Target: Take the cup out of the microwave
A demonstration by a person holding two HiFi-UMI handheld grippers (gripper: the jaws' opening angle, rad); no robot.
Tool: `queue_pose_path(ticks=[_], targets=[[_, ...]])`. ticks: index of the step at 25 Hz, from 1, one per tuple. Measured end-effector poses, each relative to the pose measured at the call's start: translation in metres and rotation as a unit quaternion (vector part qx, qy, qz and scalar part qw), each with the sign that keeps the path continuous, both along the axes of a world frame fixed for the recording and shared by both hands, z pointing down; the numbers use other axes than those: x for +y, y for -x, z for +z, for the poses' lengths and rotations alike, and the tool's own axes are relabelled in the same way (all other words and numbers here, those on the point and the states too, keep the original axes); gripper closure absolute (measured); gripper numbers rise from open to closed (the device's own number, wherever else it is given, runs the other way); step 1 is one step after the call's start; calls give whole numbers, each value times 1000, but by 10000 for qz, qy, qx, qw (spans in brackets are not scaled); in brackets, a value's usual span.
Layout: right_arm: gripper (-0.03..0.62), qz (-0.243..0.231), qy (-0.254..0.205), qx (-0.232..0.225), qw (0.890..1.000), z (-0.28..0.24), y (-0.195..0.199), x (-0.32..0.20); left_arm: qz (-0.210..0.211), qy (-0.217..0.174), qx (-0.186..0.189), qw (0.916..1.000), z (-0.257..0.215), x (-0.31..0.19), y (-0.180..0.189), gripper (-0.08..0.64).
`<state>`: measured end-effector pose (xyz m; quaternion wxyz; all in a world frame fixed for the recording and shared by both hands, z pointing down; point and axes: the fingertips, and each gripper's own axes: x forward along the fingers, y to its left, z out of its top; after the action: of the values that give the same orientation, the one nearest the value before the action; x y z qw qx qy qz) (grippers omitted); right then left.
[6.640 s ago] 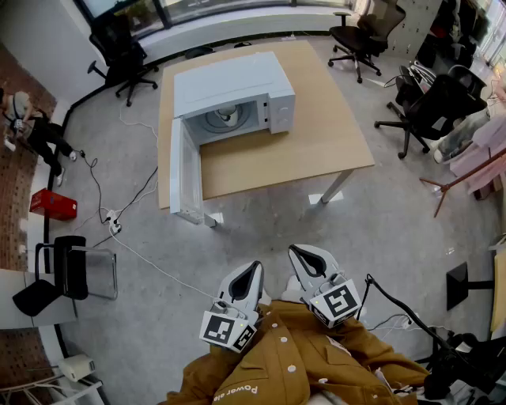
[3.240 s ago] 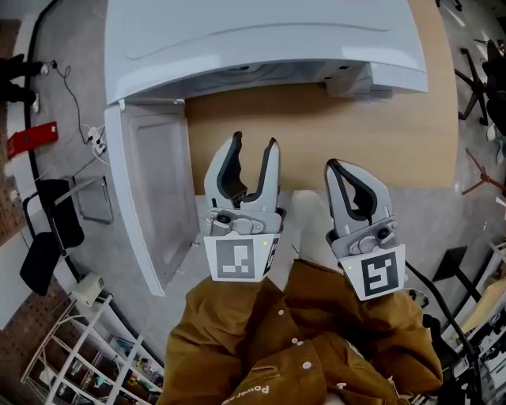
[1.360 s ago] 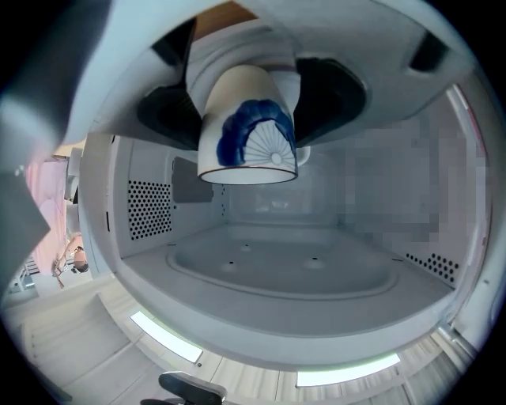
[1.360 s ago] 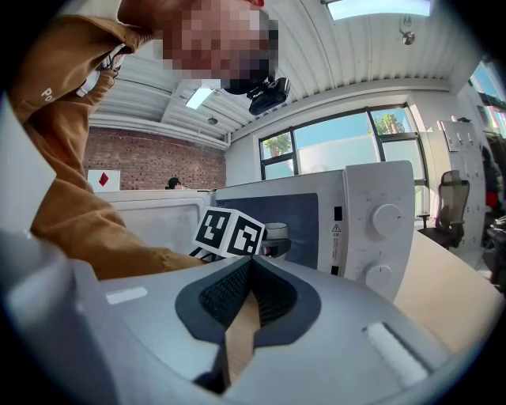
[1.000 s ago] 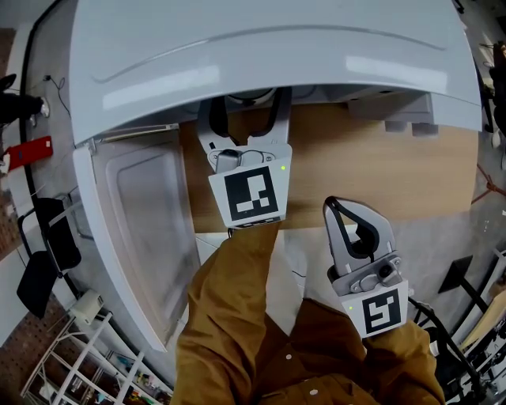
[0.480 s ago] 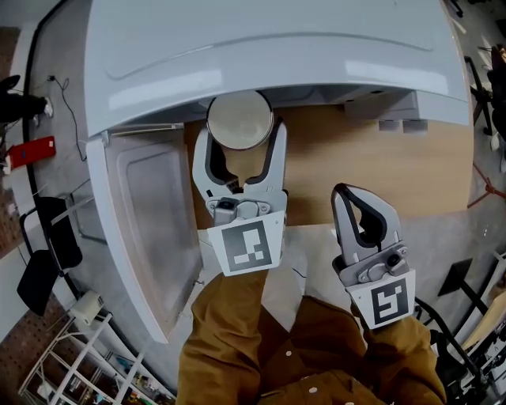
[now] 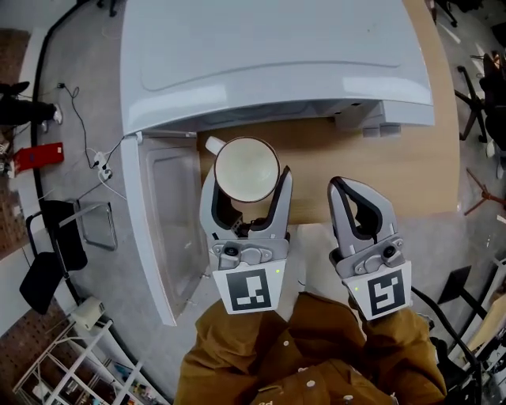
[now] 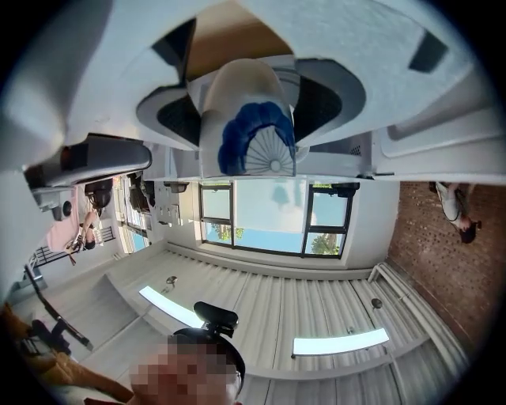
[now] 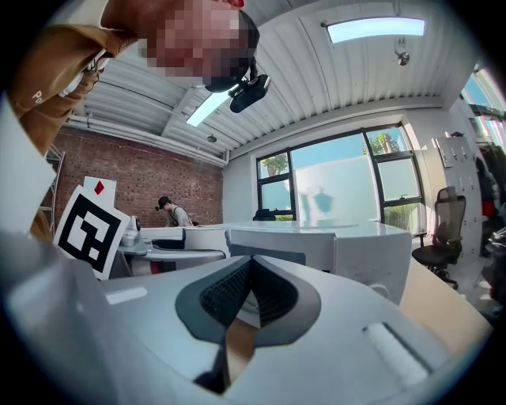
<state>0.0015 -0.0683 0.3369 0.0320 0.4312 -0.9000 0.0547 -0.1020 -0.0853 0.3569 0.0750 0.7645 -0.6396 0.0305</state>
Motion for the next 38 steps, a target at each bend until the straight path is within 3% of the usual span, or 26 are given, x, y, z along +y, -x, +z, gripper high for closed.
queue_pose_path(ticks=[10, 21, 25, 38], targets=[[586, -79, -223, 52, 9997, -76, -1, 8, 490, -58, 8, 9988, -79, 42, -14, 199], [588, 297, -464, -144, 9984, -133, -8, 36, 903, -311, 92, 9954, -130, 77, -23, 199], [588, 367, -508, -3, 9980, -139, -8, 49, 1132, -405, -122, 9927, -141, 93, -23, 199], [588, 399, -441, 98, 9982, -134, -16, 46, 1088, -367, -2, 9934, -145, 96, -25, 198]])
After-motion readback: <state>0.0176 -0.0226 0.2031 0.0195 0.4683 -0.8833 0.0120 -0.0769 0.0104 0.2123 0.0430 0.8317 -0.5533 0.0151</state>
